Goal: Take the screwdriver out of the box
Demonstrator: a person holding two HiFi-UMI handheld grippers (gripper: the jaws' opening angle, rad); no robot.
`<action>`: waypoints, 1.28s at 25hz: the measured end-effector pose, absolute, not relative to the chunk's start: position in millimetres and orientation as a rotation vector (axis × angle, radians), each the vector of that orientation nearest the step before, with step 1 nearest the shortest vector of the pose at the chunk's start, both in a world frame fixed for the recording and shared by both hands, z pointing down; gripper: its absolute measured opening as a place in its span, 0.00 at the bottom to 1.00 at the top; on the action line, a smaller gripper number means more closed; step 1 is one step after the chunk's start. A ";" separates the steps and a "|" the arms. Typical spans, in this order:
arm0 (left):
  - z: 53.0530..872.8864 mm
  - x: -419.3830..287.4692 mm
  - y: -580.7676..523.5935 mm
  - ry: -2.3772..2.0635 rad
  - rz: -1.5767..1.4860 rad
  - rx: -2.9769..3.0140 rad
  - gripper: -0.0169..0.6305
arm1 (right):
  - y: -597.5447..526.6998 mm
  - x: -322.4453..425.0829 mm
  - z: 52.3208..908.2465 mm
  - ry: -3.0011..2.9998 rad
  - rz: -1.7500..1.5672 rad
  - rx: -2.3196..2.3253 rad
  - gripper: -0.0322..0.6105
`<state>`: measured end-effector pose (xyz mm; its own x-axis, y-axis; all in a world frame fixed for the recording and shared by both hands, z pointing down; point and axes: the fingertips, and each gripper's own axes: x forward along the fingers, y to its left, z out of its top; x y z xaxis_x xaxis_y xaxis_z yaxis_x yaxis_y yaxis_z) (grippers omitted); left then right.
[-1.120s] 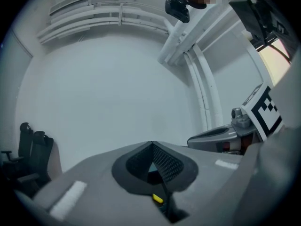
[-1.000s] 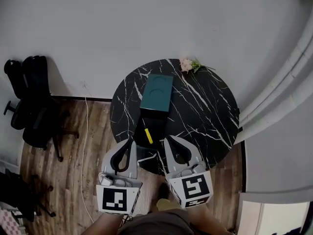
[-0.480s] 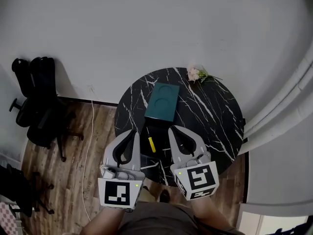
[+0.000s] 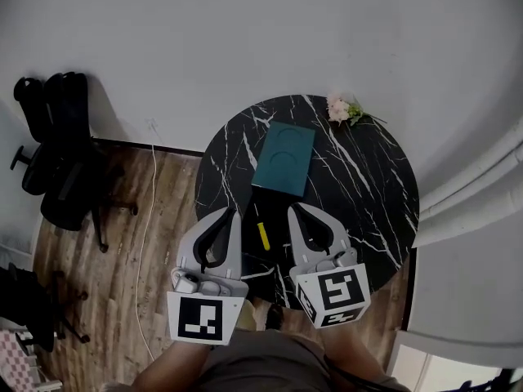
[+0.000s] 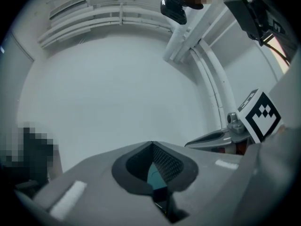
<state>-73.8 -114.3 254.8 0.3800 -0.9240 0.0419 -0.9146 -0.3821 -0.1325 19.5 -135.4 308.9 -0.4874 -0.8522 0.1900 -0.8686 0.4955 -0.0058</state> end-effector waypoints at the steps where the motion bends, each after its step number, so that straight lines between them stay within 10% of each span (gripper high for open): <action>1: 259.5 -76.5 -118.6 1.698 -0.175 -2.550 0.03 | -139.3 15.7 314.0 -2.566 0.165 1.489 0.09; 32: 418.6 -153.7 -210.8 1.902 -0.460 -2.811 0.03 | -195.6 -59.9 522.9 -2.201 0.618 1.221 0.23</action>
<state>-153.7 -210.8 418.6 0.3602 -0.8559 0.3710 -0.9309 -0.3556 0.0832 -59.9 -195.6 522.9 -0.4415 -0.6163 0.6521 -0.8658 0.4835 -0.1292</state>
